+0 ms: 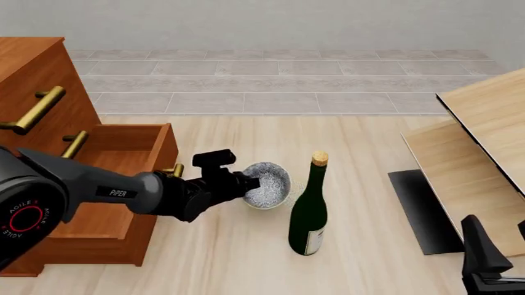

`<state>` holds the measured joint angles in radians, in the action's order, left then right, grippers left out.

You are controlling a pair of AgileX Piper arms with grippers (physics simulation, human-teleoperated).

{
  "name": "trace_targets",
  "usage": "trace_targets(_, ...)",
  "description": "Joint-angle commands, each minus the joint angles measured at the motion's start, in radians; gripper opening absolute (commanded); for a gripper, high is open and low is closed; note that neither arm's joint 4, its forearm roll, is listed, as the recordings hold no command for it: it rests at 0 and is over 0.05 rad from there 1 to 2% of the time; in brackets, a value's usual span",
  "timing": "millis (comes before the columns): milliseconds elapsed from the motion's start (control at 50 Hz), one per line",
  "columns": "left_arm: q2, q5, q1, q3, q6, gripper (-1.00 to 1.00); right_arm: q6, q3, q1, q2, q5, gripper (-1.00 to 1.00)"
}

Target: Put the bowl on top of the cabinet.

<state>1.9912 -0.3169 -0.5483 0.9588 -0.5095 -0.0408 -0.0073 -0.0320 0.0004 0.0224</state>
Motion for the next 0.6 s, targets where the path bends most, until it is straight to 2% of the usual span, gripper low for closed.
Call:
trace_targets(20, -0.006, 0.002, 0.028, 0.008, 0.009, -1.0, -0.004, 0.0, -0.002, 0.0, 0.002, 1.0)
trace_targets(220, -0.07, -0.005, 0.021, -0.032, -0.014, -1.0, -0.006, -0.002, -0.004, 0.0, 0.001, 1.0)
trace_targets(240, -0.07, -0.006, 0.017, -0.043, -0.059, -1.0, -0.007, -0.001, -0.004, 0.0, 0.002, 1.0)
trace_targets(260, -0.069, 0.005, 0.015, -0.041, -0.06, -1.0, -0.007, -0.002, -0.004, 0.0, 0.001, 1.0)
trace_targets(320, -0.105, 0.009, 0.017, -0.059, -0.046, -1.0, -0.007, -0.002, -0.004, 0.0, 0.0, 1.0)
trace_targets(380, -0.151, 0.003, 0.009, -0.091, -0.072, -1.0, -0.008, -0.002, -0.004, 0.0, 0.001, 1.0)
trace_targets(480, -0.225, 0.017, 0.013, -0.127, -0.069, -1.0, -0.007, 0.001, -0.003, 0.0, 0.004, 1.0)
trace_targets(520, -0.27, 0.003, -0.019, -0.164, -0.102, -1.0, -0.007, -0.001, -0.002, 0.0, 0.002, 1.0)
trace_targets(600, -0.343, 0.028, -0.017, -0.189, -0.09, -1.0, -0.007, 0.0, -0.004, 0.0, 0.003, 1.0)
